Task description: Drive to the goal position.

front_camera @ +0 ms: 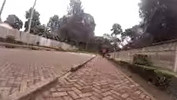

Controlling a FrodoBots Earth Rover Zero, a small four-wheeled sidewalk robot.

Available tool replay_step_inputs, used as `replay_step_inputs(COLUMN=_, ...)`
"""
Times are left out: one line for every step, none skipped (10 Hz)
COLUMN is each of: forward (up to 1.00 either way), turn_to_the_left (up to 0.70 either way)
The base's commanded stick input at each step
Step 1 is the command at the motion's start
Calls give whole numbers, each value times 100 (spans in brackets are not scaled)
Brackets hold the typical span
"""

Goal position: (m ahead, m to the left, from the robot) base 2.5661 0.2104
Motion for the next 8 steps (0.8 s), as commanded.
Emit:
replay_step_inputs(forward=70, turn_to_the_left=-10)
replay_step_inputs(forward=70, turn_to_the_left=12)
replay_step_inputs(forward=70, turn_to_the_left=16)
replay_step_inputs(forward=70, turn_to_the_left=15)
replay_step_inputs(forward=70, turn_to_the_left=9)
replay_step_inputs(forward=70, turn_to_the_left=8)
replay_step_inputs(forward=70, turn_to_the_left=6)
replay_step_inputs(forward=70, turn_to_the_left=5)
